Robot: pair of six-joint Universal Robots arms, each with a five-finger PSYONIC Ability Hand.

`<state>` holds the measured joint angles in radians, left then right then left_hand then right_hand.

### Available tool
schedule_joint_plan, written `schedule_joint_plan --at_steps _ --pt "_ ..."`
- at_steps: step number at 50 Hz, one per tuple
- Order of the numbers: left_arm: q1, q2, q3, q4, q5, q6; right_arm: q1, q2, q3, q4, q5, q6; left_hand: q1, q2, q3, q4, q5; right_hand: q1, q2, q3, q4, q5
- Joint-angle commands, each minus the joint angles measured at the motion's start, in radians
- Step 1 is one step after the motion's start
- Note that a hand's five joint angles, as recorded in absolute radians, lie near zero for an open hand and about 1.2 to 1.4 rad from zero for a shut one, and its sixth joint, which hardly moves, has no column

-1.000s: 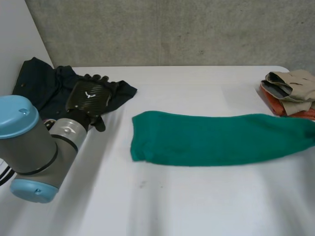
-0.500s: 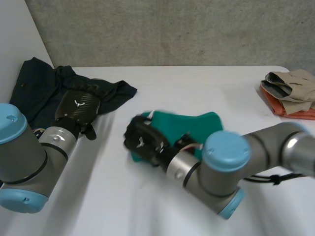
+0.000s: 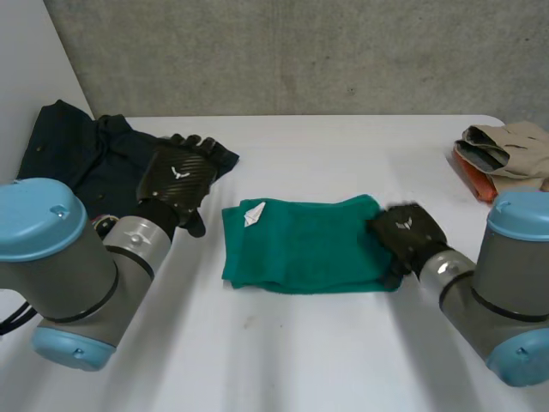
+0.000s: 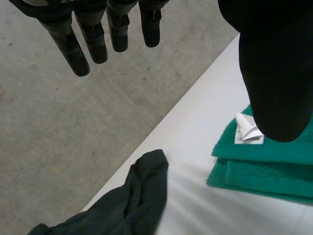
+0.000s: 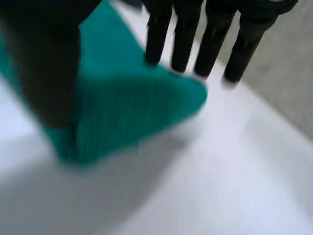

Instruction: Fold the laundry.

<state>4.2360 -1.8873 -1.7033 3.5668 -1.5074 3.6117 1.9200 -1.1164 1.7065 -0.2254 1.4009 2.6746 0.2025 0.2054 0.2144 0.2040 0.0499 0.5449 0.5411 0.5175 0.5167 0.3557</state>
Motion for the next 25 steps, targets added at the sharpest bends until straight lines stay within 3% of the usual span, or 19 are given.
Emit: schedule_joint_plan --at_steps 1,5,10,18,21,25 --pt "-0.013 -0.012 -0.002 -0.002 -0.004 0.001 -0.050 0.047 -0.024 0.000 0.035 -0.137 -0.028 -0.031 -0.040 -0.029 -0.050 0.851 0.855 0.879 0.880 0.866" --pt "-0.013 -0.004 -0.004 -0.003 -0.005 0.001 -0.027 0.040 -0.079 -0.051 0.069 -0.141 -0.028 -0.031 -0.040 -0.029 -0.050 0.851 0.855 0.879 0.880 0.866" --pt "-0.010 0.016 -0.009 -0.003 -0.008 0.001 0.091 -0.036 -0.168 -0.101 0.066 -0.119 -0.028 -0.031 -0.040 -0.029 -0.050 0.851 0.855 0.879 0.880 0.866" --pt "0.002 0.053 -0.015 -0.003 -0.010 -0.002 0.370 0.134 -0.306 -0.103 -0.104 -0.166 -0.028 -0.031 -0.040 -0.029 -0.050 0.851 0.855 0.879 0.880 0.866" --pt "0.002 0.054 -0.016 -0.003 -0.011 -0.013 0.401 0.191 -0.330 -0.057 -0.114 -0.170 -0.028 -0.031 -0.040 -0.029 -0.050 0.851 0.855 0.879 0.880 0.866" --pt "0.002 0.053 -0.009 0.000 -0.011 -0.050 0.404 0.231 -0.360 0.018 -0.095 -0.159 -0.027 -0.030 -0.039 -0.029 -0.049 0.135 0.139 0.162 0.163 0.150"
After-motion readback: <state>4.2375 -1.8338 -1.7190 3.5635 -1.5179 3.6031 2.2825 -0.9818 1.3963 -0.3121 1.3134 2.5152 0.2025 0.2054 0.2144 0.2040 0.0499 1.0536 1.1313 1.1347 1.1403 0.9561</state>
